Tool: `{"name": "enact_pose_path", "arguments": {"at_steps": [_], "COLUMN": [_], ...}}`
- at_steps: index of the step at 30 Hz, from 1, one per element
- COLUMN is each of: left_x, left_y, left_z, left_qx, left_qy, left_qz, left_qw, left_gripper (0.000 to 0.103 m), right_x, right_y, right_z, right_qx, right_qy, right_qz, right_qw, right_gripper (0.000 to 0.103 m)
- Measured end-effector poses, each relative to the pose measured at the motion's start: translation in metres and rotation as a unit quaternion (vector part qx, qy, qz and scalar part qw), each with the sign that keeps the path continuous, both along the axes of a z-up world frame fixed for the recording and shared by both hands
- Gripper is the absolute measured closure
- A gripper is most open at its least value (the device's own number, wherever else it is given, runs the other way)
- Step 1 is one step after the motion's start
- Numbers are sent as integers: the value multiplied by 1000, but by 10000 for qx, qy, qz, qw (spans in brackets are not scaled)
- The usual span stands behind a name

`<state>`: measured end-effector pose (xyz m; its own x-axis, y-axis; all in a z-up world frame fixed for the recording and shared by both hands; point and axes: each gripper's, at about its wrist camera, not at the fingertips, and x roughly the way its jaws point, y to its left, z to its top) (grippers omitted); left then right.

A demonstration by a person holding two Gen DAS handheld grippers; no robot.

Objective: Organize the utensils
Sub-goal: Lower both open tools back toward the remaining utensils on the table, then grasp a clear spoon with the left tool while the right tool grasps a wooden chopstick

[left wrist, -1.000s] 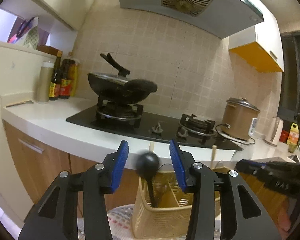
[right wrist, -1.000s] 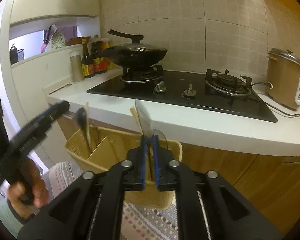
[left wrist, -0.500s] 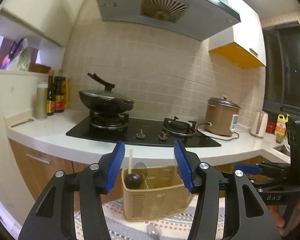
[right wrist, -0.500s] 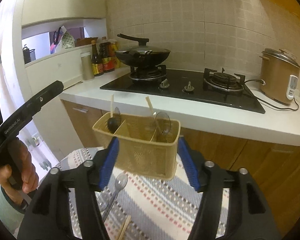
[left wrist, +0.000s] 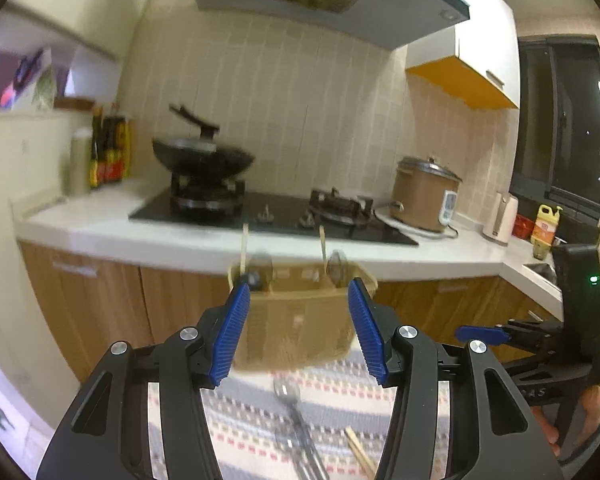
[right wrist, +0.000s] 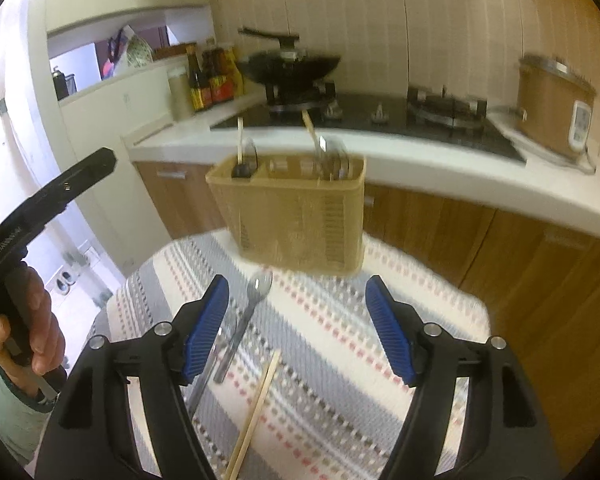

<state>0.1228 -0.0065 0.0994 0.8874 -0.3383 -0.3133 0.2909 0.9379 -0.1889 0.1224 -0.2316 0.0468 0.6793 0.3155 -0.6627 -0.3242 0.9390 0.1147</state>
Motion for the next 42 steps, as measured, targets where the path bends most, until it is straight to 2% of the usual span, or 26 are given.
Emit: {"name": "enact_pose_path", "arguments": {"at_steps": [5, 8, 12, 16, 17, 21, 24, 29, 33, 35, 40, 42], "left_x": [11, 22, 41, 58, 59, 61, 57, 55, 56, 56, 55, 55], "left_y": [11, 16, 21, 13, 8, -2, -10, -24, -42, -51, -59, -60], "left_z": [-35, -60, -90, -123, -129, -148, -155, -157, -165, -168, -171, -171], "left_qx": [-60, -107, -300, -191, -107, 114, 296, 536, 806, 929, 1155, 1202], "left_qy": [1039, 1751, 2669, 3453, 3537, 3773, 3788, 3678, 3661, 3561, 3444, 3430], "left_qz": [-264, -422, -656, -823, -853, -935, -953, -892, -841, -809, -764, -726], "left_qw": [9942, 9836, 9610, 9347, 9314, 9213, 9201, 9241, 9233, 9263, 9286, 9288], "left_gripper": [55, 55, 57, 58, 62, 66, 69, 69, 72, 72, 72, 76], "right_x": [15, 25, 35, 36, 35, 35, 37, 42, 47, 48, 47, 47], "right_y": [-3, -7, -13, -3, 1, 16, 26, 38, 49, 54, 61, 61], "right_z": [-38, -63, -88, -94, -95, -104, -113, -119, -126, -130, -130, -129], "right_qx": [95, 238, 639, 461, 411, 208, 86, 33, -135, -231, -465, -642], "right_qy": [1017, 1707, 2409, 2528, 2546, 2634, 2703, 2717, 2696, 2627, 2518, 2489], "right_qz": [-63, -126, -139, -65, -11, 118, 138, 164, 165, 173, 219, 148], "right_qw": [9947, 9849, 9683, 9664, 9662, 9644, 9626, 9622, 9627, 9644, 9664, 9663], "right_gripper": [36, 36, 36, 38, 41, 66, 75, 77, 89, 93, 94, 94]}}
